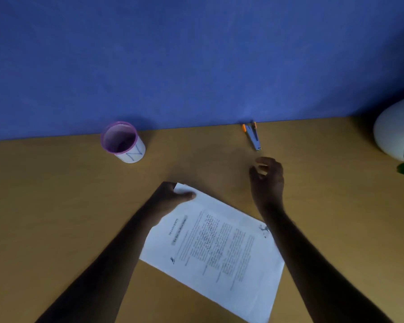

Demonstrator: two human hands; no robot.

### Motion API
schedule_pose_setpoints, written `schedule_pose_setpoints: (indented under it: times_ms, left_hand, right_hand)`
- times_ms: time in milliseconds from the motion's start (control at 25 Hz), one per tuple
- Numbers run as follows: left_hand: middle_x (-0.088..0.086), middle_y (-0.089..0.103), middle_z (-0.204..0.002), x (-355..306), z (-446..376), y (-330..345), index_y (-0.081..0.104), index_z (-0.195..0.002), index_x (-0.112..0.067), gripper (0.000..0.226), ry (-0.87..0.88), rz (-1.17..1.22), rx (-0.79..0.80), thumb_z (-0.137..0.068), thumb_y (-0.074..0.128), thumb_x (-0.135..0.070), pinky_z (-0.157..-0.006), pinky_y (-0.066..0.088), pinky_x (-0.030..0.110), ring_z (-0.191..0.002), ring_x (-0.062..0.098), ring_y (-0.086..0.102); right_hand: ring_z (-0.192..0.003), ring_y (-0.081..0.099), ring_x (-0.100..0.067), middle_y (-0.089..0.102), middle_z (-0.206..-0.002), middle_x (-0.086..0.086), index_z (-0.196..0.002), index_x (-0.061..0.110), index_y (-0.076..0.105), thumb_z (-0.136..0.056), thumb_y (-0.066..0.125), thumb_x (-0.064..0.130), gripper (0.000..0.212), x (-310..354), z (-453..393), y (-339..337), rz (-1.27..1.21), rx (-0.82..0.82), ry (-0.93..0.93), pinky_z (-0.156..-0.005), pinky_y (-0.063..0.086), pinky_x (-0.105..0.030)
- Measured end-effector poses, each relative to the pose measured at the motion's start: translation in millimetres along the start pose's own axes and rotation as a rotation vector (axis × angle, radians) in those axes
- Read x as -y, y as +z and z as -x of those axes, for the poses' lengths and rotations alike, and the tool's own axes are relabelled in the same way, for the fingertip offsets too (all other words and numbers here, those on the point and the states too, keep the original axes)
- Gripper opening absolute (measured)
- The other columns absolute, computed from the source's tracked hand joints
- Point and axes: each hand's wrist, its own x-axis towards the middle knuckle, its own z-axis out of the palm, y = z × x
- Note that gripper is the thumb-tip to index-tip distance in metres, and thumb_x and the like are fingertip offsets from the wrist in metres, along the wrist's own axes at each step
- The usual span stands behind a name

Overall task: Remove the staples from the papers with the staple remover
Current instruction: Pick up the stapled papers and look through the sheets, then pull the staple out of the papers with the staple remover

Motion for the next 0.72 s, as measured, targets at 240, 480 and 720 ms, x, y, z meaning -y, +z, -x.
schedule_pose_setpoints:
  times_ms: [240,480,720]
  left_hand:
    - [0.009,0.081,-0.099,17,-21,-4,0.077,-0.1,-0.007,0.027,-0.061,0.069,0.065,-0.086,0.084,-0.029,-0.079,0.051,0.034,-0.093,0.021,0.075]
    - [-0.014,0.068,-0.065,28,-25,-4,0.074,-0.082,-0.009,0.022,-0.02,0.045,0.1,-0.093,0.075,-0.028,-0.061,0.041,0.016,-0.062,-0.002,0.057]
    - [-0.008,0.068,-0.074,26,-27,-2,0.077,-0.092,-0.006,0.023,-0.014,0.071,0.089,-0.092,0.077,-0.028,-0.057,0.043,0.015,-0.063,0.003,0.058]
  right_hand:
    - [-0.122,0.053,-0.039,0.063,-0.128,-0.015,-0.131,0.006,0.06,-0.091,0.062,0.024,0.044,-13,-57,38,0.426,-0.089,-0.09,-0.103,0.035,-0.041]
    - [-0.122,0.054,-0.03,0.059,-0.13,-0.003,-0.12,0.029,0.068,-0.091,0.06,0.038,0.031,-10,-72,58,0.371,-0.29,0.128,-0.084,0.047,-0.039]
    - [-0.099,0.07,-0.016,0.072,-0.102,0.003,-0.099,0.018,0.074,-0.096,0.068,0.026,0.01,20,-38,22,-0.598,-0.113,0.262,-0.091,0.053,-0.038]
